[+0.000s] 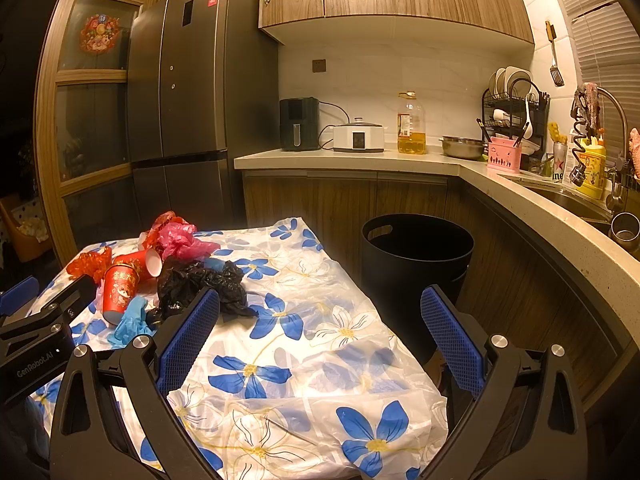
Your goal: Collect trash
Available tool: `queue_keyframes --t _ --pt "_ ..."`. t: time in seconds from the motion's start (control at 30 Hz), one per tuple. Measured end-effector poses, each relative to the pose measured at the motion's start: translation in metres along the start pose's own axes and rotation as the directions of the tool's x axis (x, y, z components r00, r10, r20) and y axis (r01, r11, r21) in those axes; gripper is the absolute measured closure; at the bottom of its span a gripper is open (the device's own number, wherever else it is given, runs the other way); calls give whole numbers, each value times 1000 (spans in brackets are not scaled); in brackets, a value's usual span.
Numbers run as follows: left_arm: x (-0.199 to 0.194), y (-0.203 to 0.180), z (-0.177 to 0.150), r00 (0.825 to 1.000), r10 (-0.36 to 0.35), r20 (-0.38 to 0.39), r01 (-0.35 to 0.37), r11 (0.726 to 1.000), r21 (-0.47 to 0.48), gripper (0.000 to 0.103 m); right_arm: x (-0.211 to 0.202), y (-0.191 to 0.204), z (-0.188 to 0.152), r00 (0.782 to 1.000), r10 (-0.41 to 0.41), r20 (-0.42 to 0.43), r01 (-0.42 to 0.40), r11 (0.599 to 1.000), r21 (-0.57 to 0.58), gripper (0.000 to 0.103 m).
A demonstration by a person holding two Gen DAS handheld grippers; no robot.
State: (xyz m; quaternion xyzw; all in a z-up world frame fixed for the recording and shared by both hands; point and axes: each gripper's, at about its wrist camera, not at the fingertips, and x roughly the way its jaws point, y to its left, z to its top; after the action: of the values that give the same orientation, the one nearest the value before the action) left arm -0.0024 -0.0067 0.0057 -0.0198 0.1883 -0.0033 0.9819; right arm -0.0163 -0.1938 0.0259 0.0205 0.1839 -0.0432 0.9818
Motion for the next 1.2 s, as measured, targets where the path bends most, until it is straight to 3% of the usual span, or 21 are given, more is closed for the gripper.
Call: queue_keyframes --t 1.2 --pt "2 -2 -6 1000 -6 -2 6 1000 -1 6 3 -7 -3 1000 -15 3 15 1000 19 5"
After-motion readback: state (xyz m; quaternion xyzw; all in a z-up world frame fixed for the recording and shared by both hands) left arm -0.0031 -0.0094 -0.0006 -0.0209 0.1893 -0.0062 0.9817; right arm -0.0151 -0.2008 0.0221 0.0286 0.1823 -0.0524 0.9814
